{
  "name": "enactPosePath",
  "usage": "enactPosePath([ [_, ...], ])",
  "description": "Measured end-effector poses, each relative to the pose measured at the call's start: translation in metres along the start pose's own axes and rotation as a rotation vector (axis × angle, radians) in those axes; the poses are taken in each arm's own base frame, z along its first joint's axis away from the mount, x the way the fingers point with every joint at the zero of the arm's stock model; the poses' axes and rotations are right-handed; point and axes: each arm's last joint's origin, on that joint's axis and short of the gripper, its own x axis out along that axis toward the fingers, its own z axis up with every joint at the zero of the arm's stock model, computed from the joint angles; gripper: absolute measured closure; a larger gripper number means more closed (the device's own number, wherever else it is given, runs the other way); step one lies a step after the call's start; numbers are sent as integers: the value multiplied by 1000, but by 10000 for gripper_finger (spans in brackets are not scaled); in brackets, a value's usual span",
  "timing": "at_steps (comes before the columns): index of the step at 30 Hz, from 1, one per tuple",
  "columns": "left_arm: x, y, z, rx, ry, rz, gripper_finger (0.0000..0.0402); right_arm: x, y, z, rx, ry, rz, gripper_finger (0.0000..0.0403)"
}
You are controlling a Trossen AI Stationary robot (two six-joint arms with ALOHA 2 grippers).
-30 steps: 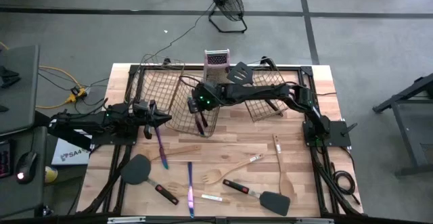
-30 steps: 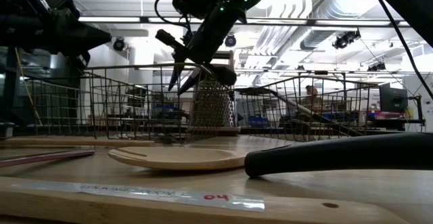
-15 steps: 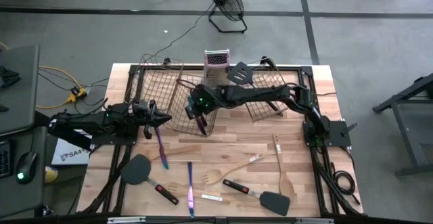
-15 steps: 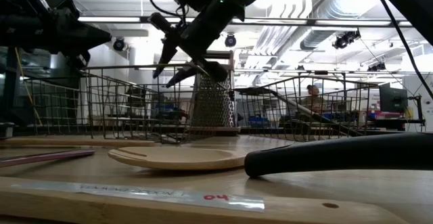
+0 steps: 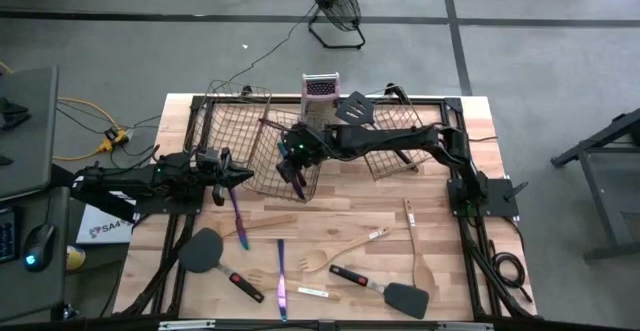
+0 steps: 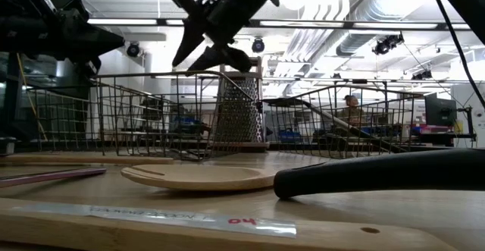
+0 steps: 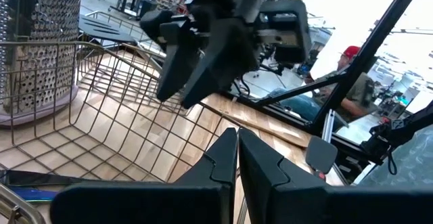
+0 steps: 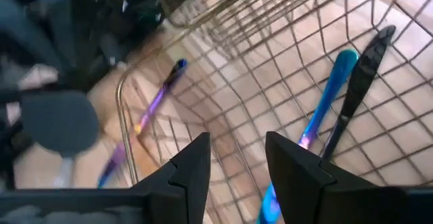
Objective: Pick & Place Kitchen Items
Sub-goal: Put the brown serving spoon into the left wire basket
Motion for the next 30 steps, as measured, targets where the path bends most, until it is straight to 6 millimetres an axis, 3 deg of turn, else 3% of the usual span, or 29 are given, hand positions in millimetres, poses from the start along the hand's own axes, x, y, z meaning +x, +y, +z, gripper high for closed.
enactPosePath([
  [15, 0, 0, 0, 0, 0, 0, 387, -3, 7, -12, -451, 94, 46, 269],
  [22, 0, 0, 0, 0, 0, 0, 387, -3, 6, -17, -503, 129, 31, 270],
  [30, 0, 0, 0, 0, 0, 0, 387, -3, 6, -17, -505, 127, 8, 336],
])
